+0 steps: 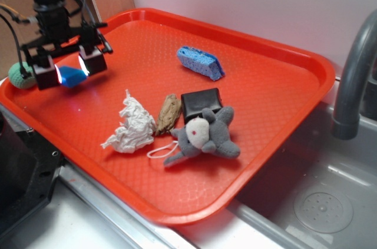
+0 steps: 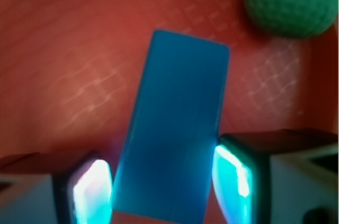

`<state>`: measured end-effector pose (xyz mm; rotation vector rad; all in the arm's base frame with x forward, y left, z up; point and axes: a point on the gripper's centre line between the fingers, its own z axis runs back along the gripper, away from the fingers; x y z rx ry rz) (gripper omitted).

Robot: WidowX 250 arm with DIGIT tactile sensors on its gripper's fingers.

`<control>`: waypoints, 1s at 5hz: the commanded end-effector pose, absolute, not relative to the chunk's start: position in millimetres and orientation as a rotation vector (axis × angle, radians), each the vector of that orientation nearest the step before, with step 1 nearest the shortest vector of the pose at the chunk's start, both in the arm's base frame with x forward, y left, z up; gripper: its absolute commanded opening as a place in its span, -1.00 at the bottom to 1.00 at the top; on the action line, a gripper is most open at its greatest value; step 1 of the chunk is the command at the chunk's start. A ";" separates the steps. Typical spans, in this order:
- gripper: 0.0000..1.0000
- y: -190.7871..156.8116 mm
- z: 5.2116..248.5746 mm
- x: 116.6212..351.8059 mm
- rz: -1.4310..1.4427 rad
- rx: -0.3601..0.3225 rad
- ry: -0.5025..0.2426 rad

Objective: Grab the blue block.

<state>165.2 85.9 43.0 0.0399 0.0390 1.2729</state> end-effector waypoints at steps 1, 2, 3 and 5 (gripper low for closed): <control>-1.00 58.2 127.5 157.4 0.943 -0.120 -0.114; -1.00 45.5 154.6 169.9 0.697 -0.061 -0.010; -1.00 45.9 172.7 168.9 0.446 -0.015 -0.004; -1.00 51.9 182.8 156.9 -0.051 -0.033 -0.096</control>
